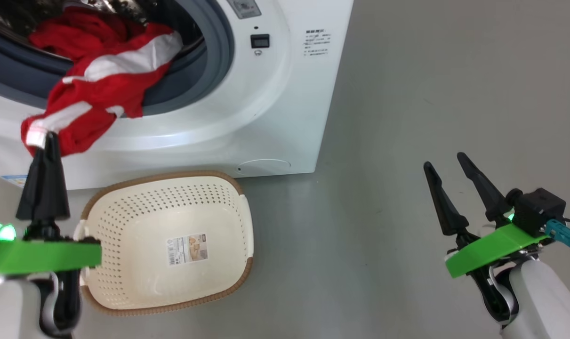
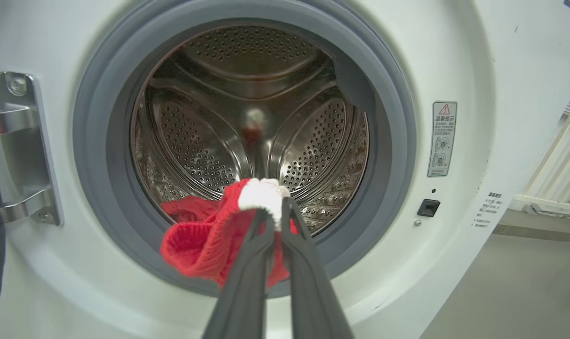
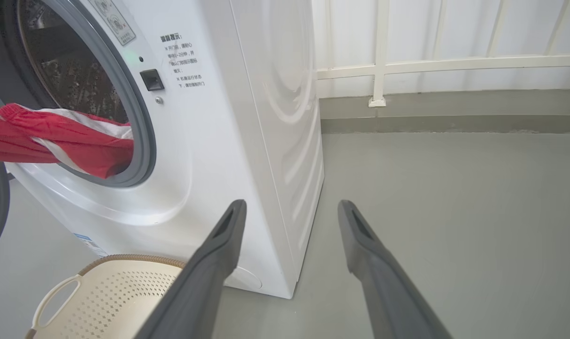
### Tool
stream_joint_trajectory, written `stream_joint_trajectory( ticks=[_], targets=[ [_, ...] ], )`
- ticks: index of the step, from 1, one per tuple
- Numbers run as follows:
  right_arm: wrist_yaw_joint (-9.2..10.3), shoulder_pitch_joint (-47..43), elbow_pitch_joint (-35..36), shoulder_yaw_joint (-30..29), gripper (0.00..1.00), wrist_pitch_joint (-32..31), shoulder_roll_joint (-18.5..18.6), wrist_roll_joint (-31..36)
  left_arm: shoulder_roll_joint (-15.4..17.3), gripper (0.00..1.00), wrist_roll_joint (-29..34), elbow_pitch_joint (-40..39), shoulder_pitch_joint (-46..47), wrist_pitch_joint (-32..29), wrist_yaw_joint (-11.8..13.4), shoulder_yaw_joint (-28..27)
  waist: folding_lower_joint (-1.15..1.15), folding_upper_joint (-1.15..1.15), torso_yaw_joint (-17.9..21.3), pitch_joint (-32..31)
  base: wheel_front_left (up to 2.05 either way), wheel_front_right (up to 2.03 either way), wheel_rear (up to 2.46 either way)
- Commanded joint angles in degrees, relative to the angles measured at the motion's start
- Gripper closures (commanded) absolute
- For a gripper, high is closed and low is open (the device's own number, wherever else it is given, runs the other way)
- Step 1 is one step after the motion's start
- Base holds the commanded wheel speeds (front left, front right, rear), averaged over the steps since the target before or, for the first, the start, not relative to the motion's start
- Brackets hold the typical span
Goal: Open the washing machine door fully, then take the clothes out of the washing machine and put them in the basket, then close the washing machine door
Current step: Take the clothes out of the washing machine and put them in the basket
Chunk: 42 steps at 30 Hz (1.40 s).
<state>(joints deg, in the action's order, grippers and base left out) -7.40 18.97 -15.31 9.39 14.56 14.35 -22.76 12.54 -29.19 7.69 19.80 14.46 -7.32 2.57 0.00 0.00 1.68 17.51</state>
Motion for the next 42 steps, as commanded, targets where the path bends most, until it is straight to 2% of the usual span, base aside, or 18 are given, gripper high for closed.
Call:
stream_joint_trajectory(
  ticks=[1,13,16,21,29,42],
  targets=[
    [-0.09,-1.5,1.5,0.6,0.00,0.4,0.7,0.6,1.2,1.00,1.1,-3.7,-1.2,0.5,-0.2,-2.8,0.00,0.00,-0.5,-0.2,0.00,0.00,0.00],
    [-0.09,-1.6,1.7,0.3,0.00,0.4,1.3,0.6,-2.1,1.00,3.5,-19.9,-11.8,0.5,-0.2,-6.0,0.00,0.00,-1.6,0.0,0.00,0.00,0.00],
    [-0.09,-1.4,1.9,0.2,0.00,0.4,1.4,0.6,-2.4,1.00,4.5,-21.2,-13.4,0.5,-0.2,-5.7,0.00,0.00,-1.9,0.6,0.00,0.00,0.00],
    [-0.09,-0.9,2.0,0.5,0.00,0.4,1.4,0.7,-3.0,1.00,4.5,-18.7,-13.9,0.5,-0.2,-4.7,0.00,0.00,-1.8,1.3,0.00,0.00,0.00],
    [-0.09,0.1,2.0,1.1,0.00,0.4,1.1,0.6,-4.0,1.00,4.1,-7.1,-12.3,0.5,-0.2,-1.8,0.00,0.00,-0.7,2.6,0.00,0.00,0.00],
    [-0.09,1.4,2.3,1.5,0.00,0.4,0.4,0.6,-3.0,1.00,2.5,19.4,-3.1,0.5,-0.2,6.2,0.00,0.00,1.2,5.6,0.00,0.00,0.00]
  ],
)
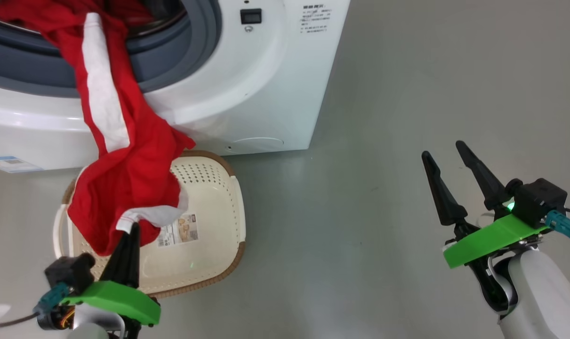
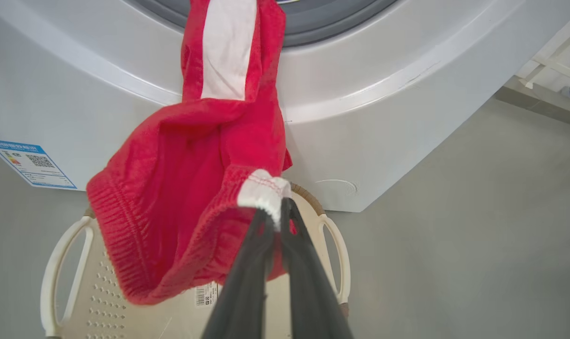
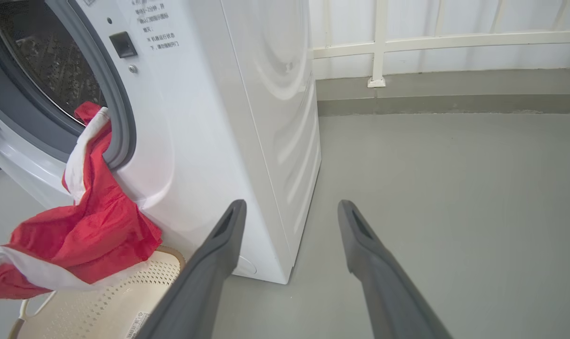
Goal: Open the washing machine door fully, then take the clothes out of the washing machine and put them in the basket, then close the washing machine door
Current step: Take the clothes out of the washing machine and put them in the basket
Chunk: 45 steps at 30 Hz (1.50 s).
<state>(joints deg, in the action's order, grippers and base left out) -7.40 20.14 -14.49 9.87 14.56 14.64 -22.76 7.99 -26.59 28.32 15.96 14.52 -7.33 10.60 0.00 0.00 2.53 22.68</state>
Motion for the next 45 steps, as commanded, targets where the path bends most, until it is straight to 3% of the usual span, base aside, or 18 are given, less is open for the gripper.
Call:
stream_joint_trajectory(
  ticks=[1,17,28,35,36,38,39,45],
  targets=[
    [-0.09,0.3,1.5,1.0,0.00,0.4,0.1,0.6,1.7,1.00,-0.2,0.7,1.6,0.5,-0.2,-1.1,0.00,0.00,0.5,0.7,0.00,0.00,0.00],
    [-0.09,3.3,2.1,1.7,0.00,0.4,-1.1,0.7,2.4,1.00,-5.8,27.1,17.6,0.5,-0.2,8.8,0.00,0.00,3.6,7.4,0.00,0.00,0.00],
    [-0.09,5.1,2.5,2.1,0.00,0.4,-1.3,0.9,4.4,0.96,-10.0,33.9,24.0,0.5,-0.2,14.1,0.00,0.00,4.9,10.6,0.00,0.00,0.00],
    [-0.09,5.8,2.7,2.4,0.00,0.4,-1.2,1.0,5.1,1.00,-12.8,37.2,26.7,0.5,-0.2,16.9,0.00,0.00,5.5,12.2,0.00,0.00,0.00],
    [-0.09,5.9,2.8,2.4,0.00,0.4,-1.2,1.1,5.1,0.89,-13.3,37.8,26.9,0.5,-0.2,17.3,0.00,0.00,5.5,12.3,0.00,0.00,0.00],
    [-0.09,6.0,2.8,2.4,0.00,0.4,-1.3,1.1,5.2,0.35,-14.3,38.9,27.5,0.5,-0.2,18.1,0.00,0.00,5.5,12.7,0.00,0.00,0.00],
    [-0.09,6.1,2.8,2.5,0.00,0.4,-1.3,1.2,5.2,0.00,-14.8,39.4,27.8,0.5,-0.2,18.5,0.00,0.00,5.5,12.8,0.00,0.00,0.00],
    [-0.09,6.4,2.7,2.6,0.00,0.4,-1.3,1.2,5.5,0.00,-17.3,40.5,28.7,0.3,-0.2,21.0,0.00,0.00,5.5,12.9,0.00,0.00,0.00]
  ],
)
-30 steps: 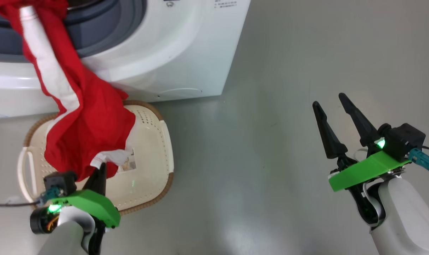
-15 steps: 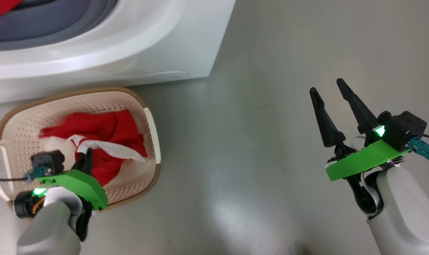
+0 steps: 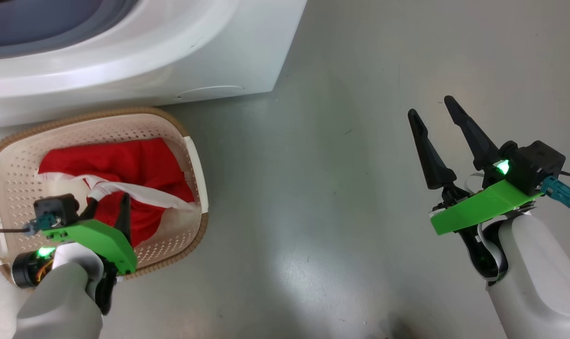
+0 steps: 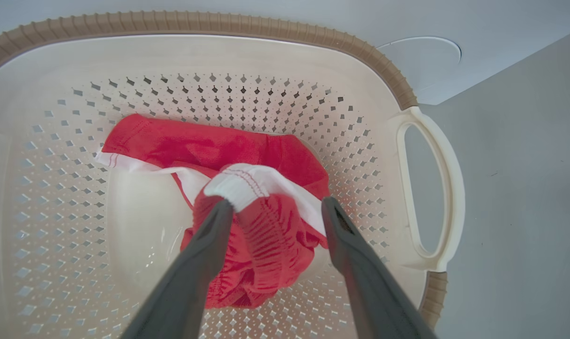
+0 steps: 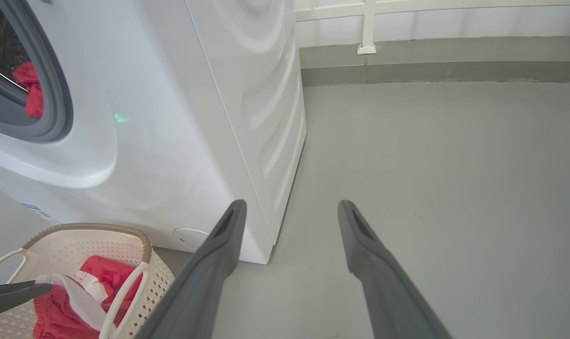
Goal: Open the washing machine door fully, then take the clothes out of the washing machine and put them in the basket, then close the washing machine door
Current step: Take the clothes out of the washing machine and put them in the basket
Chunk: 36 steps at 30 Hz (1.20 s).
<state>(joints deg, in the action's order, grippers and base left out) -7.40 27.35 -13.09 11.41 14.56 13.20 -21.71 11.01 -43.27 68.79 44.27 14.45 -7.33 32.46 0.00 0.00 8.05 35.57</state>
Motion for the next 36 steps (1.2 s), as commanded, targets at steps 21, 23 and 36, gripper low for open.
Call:
stream_joint_trajectory(
  ticks=[21,23,36],
  targets=[
    [-0.09,-2.4,0.2,0.5,0.00,0.4,0.0,0.1,5.5,0.00,-1.9,-6.8,-1.5,0.5,-0.2,-3.5,0.00,0.00,-1.9,-5.3,0.00,0.00,0.00],
    [-0.09,-2.6,0.1,0.5,0.00,0.4,0.1,0.1,5.5,0.00,-1.3,-7.4,-1.9,0.5,-0.2,-4.3,0.00,0.00,-2.0,-5.7,0.00,0.00,0.00],
    [-0.09,-5.3,-0.7,0.3,0.00,0.4,0.7,-0.4,4.9,0.00,10.2,-18.4,-8.4,0.5,-0.2,-17.6,0.00,0.00,-2.9,-11.6,0.00,0.00,0.00]
  ],
)
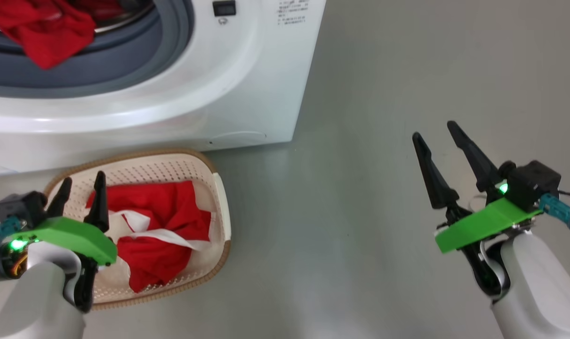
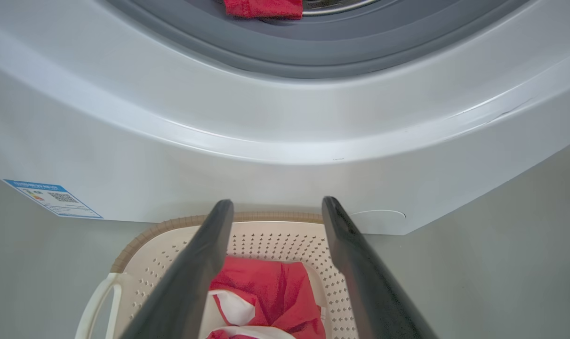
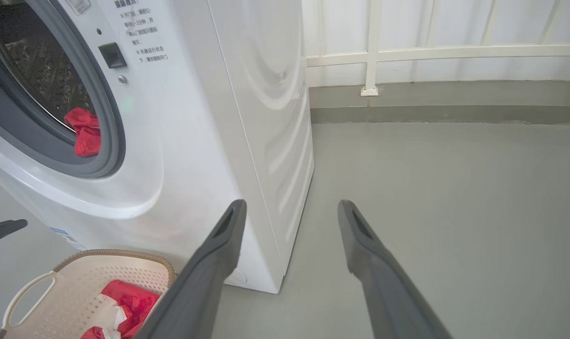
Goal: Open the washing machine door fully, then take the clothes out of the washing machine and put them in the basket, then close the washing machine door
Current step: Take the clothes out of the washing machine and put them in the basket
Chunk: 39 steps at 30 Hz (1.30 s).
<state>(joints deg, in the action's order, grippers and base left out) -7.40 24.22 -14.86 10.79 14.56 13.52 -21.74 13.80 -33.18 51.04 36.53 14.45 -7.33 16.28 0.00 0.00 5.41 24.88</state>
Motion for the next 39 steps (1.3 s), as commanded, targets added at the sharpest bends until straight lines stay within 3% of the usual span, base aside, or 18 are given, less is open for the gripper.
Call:
stream_joint_trajectory(
  ticks=[1,10,19,32,39],
  targets=[
    [-0.09,-2.5,1.1,0.9,0.00,0.4,0.5,-0.4,2.0,0.00,1.2,-1.7,-1.3,0.5,-0.2,-2.5,0.00,0.00,-0.3,-1.4,0.00,0.00,0.00],
    [-0.09,-6.0,1.0,-0.1,0.00,0.4,1.3,-0.6,-0.5,0.00,10.4,-13.2,-9.8,0.5,-0.2,-12.2,0.00,0.00,-1.3,-6.4,0.00,0.00,0.00],
    [-0.09,-10.1,1.3,-1.6,0.00,0.4,2.1,-0.8,-3.0,0.00,16.8,-24.9,-19.3,0.5,-0.2,-17.0,0.00,0.00,-2.6,-10.9,0.00,0.00,0.00],
    [-0.09,-15.5,1.6,-3.8,0.00,0.4,2.1,-0.8,-6.6,0.00,19.8,-37.4,-31.4,0.5,-0.2,-21.7,0.00,0.00,-2.4,-13.9,0.00,0.00,0.00],
    [-0.09,-16.1,1.8,-4.7,0.00,0.4,1.7,-0.7,-7.9,0.00,20.4,-40.4,-33.6,0.5,-0.2,-22.5,0.00,0.00,-2.6,-13.9,0.00,0.00,0.00]
  ],
)
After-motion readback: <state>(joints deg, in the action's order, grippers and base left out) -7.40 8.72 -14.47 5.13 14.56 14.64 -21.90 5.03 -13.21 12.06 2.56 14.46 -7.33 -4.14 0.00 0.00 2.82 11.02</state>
